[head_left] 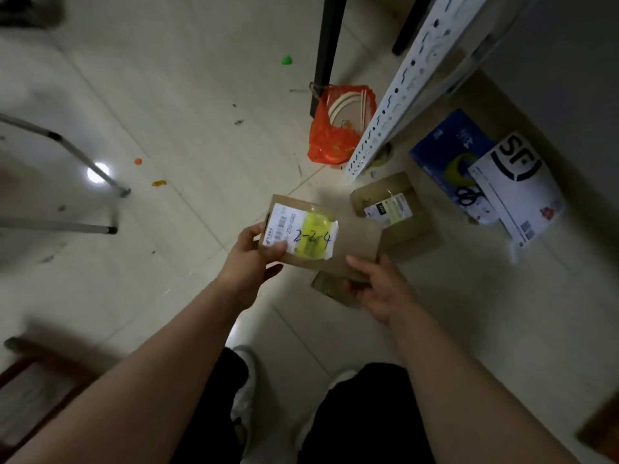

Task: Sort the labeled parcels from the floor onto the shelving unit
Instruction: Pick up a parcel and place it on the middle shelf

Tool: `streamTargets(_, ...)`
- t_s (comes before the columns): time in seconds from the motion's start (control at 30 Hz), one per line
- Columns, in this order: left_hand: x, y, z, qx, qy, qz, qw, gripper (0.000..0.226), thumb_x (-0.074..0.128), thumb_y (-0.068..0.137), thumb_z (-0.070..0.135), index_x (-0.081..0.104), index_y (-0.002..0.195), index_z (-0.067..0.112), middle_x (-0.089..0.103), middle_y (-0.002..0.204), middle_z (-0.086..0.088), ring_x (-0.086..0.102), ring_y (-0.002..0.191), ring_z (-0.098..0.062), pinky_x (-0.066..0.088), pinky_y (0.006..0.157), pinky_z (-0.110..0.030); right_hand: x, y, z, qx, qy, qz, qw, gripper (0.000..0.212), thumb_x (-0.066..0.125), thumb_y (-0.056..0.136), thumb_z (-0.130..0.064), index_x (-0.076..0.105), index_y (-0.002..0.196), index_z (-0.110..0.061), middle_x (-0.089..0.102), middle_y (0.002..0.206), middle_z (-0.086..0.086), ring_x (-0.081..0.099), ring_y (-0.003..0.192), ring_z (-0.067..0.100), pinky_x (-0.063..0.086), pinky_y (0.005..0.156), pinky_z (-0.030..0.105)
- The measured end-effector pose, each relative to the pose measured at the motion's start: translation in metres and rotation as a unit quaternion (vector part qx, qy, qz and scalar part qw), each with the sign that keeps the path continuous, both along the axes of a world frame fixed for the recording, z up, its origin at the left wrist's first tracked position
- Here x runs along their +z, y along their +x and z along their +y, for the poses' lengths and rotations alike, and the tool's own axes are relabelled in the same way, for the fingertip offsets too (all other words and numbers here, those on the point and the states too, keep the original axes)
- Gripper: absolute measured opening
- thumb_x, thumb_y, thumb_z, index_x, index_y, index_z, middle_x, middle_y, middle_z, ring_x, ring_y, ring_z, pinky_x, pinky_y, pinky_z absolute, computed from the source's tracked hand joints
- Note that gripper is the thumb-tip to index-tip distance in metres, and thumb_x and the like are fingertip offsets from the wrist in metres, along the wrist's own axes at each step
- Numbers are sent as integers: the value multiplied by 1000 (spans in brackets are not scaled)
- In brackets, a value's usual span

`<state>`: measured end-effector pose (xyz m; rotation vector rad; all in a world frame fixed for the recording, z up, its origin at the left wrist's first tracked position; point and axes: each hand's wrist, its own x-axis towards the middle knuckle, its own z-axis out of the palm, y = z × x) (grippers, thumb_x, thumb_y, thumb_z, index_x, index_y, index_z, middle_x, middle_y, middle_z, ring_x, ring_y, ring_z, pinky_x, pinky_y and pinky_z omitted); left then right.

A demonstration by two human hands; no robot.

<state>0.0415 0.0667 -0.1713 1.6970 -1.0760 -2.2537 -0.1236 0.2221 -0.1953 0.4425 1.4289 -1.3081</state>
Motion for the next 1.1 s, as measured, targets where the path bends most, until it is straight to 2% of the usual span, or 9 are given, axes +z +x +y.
streamTargets(0.1,73,10,-12,-95,-1,14,995,42,55,83,-21,54,118,3,66,109,-19,68,90,-26,51,91,-48,78,-6,14,54,-28,-7,998,58,62,80,20,63,125,-18,78,93,4,75,81,24,59,59,35)
streamTargets(0.23,188,2,-29,-164,-29,59,984,47,48,82,-28,46,127,-14,56,126,-37,57,115,-49,44,104,-58,199,-2,15,56,-31,28,998,52,55,81,26,63,119,-8,74,82,7,69,78,22,58,70,37)
streamTargets(0.37,313,-2,-32,-191,-38,107,975,47,52,81,-25,48,127,-12,62,120,-30,62,107,-41,52,96,-48,331,1,18,25,-44,49,998,44,56,81,23,66,112,-8,69,98,13,65,89,26,54,79,41)
streamTargets(0.47,403,-5,-27,-191,-30,143,971,46,58,81,-19,50,125,-7,68,111,-17,65,98,-27,57,81,-33,435,3,30,0,-55,95,994,37,55,83,20,66,99,-12,68,90,9,65,83,23,58,65,35)
streamTargets(0.53,461,-11,-21,-214,-27,178,960,43,63,81,-14,55,121,-1,71,111,-13,66,100,-26,58,84,-34,502,2,43,-21,-64,126,990,40,56,83,19,65,102,-15,74,90,7,69,83,25,59,60,34)
streamTargets(0.63,549,-25,-11,-259,-30,245,934,49,69,74,-7,57,120,1,71,115,-18,69,102,-31,56,91,-43,595,0,70,-46,-104,170,979,46,57,81,18,67,108,-18,76,97,9,71,87,29,59,66,39)
streamTargets(0.77,653,-49,10,-331,-77,330,881,51,71,72,-2,59,122,0,69,113,-22,73,78,-20,60,59,-27,694,1,114,-87,-167,238,953,43,64,75,9,66,107,-20,72,103,9,67,92,26,59,67,37)
streamTargets(0.97,753,-75,57,-388,-110,403,821,51,75,73,9,58,121,5,71,117,-15,71,101,-26,61,70,-32,786,16,182,-150,-245,339,896,30,73,74,-10,74,100,-25,76,95,2,72,78,15,58,69,32)
streamTargets(1.1,801,-98,90,-406,-133,426,798,38,72,80,5,55,114,7,72,115,-14,72,97,-26,61,71,-34,827,18,216,-206,-256,384,863,32,75,73,-12,70,103,-23,74,94,1,70,78,14,56,71,31)
